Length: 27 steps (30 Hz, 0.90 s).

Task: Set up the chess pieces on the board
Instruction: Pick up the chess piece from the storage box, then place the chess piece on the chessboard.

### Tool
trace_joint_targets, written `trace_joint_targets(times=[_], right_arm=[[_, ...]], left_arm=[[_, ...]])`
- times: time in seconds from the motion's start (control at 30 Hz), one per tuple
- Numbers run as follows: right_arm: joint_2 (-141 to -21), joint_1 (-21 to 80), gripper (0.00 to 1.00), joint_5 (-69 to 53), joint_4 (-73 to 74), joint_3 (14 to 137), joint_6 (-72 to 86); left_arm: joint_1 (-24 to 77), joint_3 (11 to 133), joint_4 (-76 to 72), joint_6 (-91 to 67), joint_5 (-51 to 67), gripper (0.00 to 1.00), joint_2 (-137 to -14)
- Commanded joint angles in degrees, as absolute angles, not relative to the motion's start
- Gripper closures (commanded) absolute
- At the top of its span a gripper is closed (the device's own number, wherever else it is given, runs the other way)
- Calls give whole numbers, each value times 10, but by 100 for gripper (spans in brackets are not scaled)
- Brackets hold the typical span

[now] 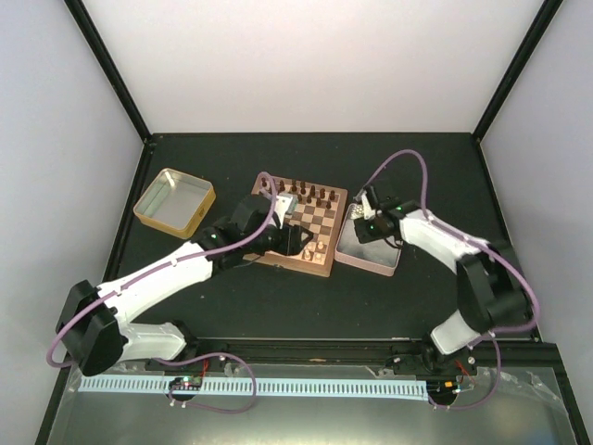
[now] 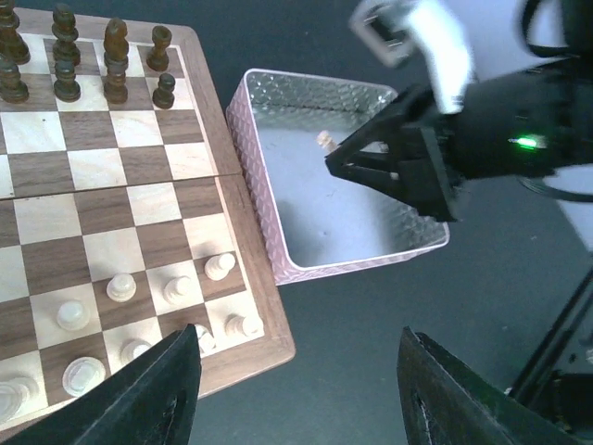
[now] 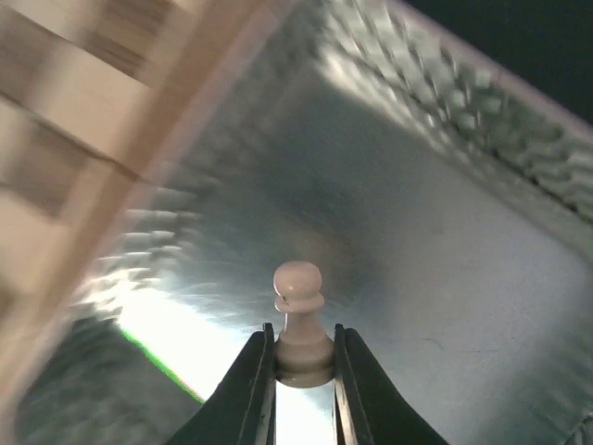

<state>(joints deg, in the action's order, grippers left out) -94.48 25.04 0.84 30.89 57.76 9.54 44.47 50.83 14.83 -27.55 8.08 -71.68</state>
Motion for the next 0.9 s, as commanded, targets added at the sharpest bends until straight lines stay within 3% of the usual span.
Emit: trace_joint_targets(times=[0.0,0.23,0.53,0.87], right_arm=[[-812,255,93,-124,221,547,69],[-685,299,93,-408,149,500,36],[-655,313,93,-522,163,510,3],[-671,314,94,-538,175,522,-12]], left_arm=[[402,542,170,-336,196,40,-701],[344,583,196,-367,356,35,-711],[336,571,113,-420,502,34,-709],[336,568,99,-430,529,57,-730]])
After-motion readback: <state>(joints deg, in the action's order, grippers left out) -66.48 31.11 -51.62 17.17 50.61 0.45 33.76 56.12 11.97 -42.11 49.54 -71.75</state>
